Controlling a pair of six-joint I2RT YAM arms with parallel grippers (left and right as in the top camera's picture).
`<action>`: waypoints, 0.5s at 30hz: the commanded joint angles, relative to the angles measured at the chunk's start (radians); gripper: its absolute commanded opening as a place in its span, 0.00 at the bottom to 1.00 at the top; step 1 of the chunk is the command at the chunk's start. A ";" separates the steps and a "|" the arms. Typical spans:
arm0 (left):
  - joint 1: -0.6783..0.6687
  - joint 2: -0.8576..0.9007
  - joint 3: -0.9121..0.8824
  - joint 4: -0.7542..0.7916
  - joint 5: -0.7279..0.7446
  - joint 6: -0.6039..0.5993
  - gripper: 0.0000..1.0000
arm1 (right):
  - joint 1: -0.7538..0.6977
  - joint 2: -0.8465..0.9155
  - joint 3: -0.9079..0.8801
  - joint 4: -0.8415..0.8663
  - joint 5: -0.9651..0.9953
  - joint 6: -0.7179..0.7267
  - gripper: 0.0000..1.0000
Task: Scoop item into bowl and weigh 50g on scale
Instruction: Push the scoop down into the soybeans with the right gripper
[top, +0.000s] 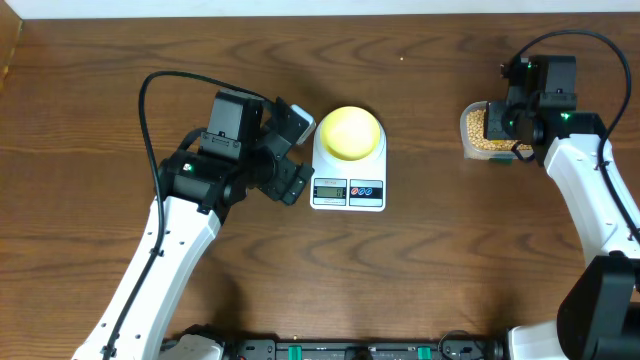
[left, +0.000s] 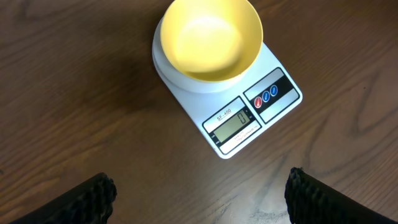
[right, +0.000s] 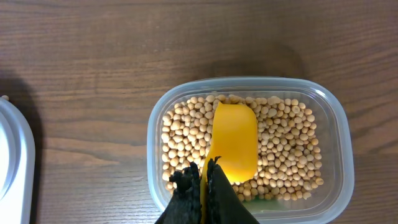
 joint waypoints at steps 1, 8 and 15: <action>0.000 -0.006 -0.014 -0.002 0.016 0.017 0.89 | 0.010 0.008 -0.006 0.004 -0.044 0.003 0.01; 0.000 -0.006 -0.014 -0.002 0.016 0.017 0.89 | 0.010 0.008 -0.006 -0.013 -0.051 0.004 0.01; 0.000 -0.006 -0.014 -0.002 0.016 0.017 0.89 | 0.011 0.008 -0.006 -0.029 -0.099 0.004 0.01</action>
